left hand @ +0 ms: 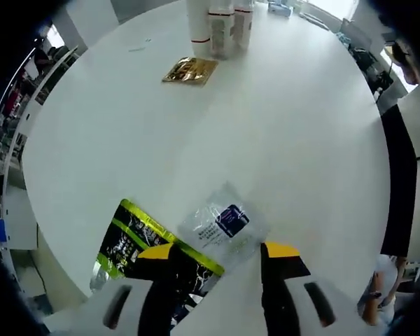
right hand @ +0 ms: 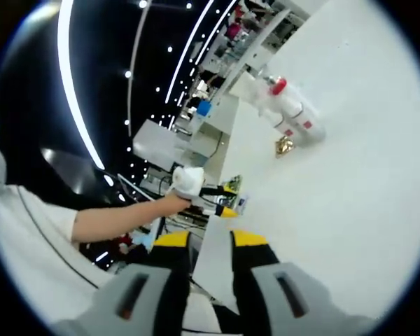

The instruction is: Arrange the skincare products in the storage area until every visible bottle or jar stands upright without overlapping.

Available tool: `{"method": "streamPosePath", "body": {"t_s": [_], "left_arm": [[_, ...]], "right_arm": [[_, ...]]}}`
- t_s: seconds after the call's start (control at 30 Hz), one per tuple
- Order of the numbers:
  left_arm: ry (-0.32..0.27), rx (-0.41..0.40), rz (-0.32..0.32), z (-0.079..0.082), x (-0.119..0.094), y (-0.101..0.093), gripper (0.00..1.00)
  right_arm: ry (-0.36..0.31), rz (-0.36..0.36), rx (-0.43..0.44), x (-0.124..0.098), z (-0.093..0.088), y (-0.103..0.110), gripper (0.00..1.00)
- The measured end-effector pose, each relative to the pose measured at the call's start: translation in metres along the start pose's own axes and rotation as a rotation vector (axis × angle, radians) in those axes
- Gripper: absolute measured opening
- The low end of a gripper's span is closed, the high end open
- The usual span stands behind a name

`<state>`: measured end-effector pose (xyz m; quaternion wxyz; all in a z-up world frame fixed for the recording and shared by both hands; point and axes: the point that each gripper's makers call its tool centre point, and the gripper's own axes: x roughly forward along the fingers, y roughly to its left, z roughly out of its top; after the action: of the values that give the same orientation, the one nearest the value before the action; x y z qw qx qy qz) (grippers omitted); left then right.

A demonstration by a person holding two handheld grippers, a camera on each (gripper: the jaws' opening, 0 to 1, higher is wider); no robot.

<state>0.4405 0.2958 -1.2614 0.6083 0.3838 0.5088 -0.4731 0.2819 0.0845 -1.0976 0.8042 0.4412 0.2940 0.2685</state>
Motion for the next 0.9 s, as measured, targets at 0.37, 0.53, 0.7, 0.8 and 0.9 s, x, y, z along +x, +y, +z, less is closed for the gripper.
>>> {"method": "streamPosePath", "body": {"t_s": [0.37,0.53,0.7,0.8,0.9], "left_arm": [[-0.029,-0.04,-0.019,0.001,-0.002,-0.009,0.05],[-0.036,-0.086,-0.036,0.002,-0.001,-0.013,0.0],[-0.053,-0.074,-0.037,0.007,-0.007,-0.017,0.0],[-0.088,-0.101,-0.04,0.014,-0.01,-0.012,0.0],[-0.106,-0.117,-0.033,0.017,-0.015,-0.008,0.0]], "right_arm": [[0.0,0.003,0.001,0.0,-0.001,-0.001,0.2],[-0.005,0.005,0.0,-0.002,0.001,-0.001,0.2],[-0.013,0.005,0.001,-0.004,0.002,-0.001,0.2],[-0.013,0.009,-0.004,-0.004,0.002,0.0,0.2],[-0.015,0.015,-0.005,-0.004,0.002,0.001,0.2]]}}
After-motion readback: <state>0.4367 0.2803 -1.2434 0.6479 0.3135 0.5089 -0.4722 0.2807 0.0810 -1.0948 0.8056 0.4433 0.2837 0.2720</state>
